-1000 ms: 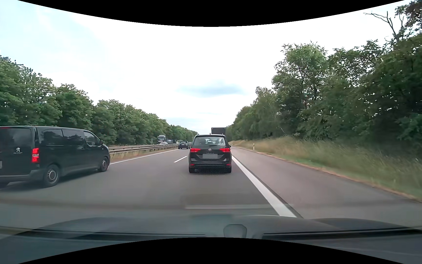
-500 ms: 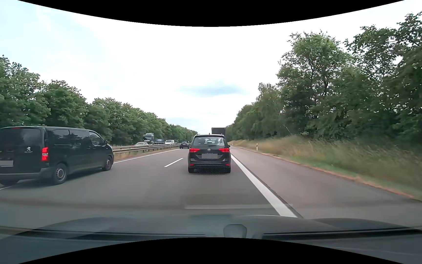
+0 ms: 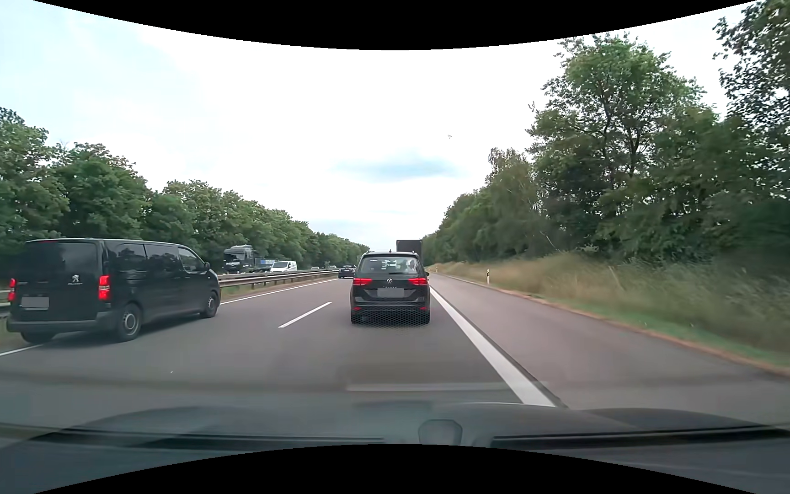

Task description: Follow the waypoints while adhering to traffic rules and regulations

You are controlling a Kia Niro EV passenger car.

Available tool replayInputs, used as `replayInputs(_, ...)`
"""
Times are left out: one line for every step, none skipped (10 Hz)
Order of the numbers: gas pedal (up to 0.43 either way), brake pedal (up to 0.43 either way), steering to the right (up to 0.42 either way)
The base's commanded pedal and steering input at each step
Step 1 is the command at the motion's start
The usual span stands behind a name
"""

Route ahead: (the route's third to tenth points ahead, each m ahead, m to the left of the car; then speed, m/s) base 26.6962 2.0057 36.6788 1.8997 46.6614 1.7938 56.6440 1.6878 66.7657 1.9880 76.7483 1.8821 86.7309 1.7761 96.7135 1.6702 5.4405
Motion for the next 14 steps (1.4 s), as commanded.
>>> replayInputs(0.13,0.0,-0.001)
replayInputs(0.138,0.0,-0.002)
replayInputs(0.138,0.0,-0.002)
replayInputs(0.138,0.0,-0.002)
replayInputs(0.15,0.0,-0.002)
replayInputs(0.157,0.0,-0.002)
replayInputs(0.157,0.0,-0.002)
replayInputs(0.157,0.0,-0.002)
replayInputs(0.169,0.0,-0.002)
replayInputs(0.177,0.0,-0.002)
replayInputs(0.177,0.0,-0.002)
replayInputs(0.189,0.0,-0.001)
replayInputs(0.189,0.0,-0.002)
replayInputs(0.197,0.0,-0.002)
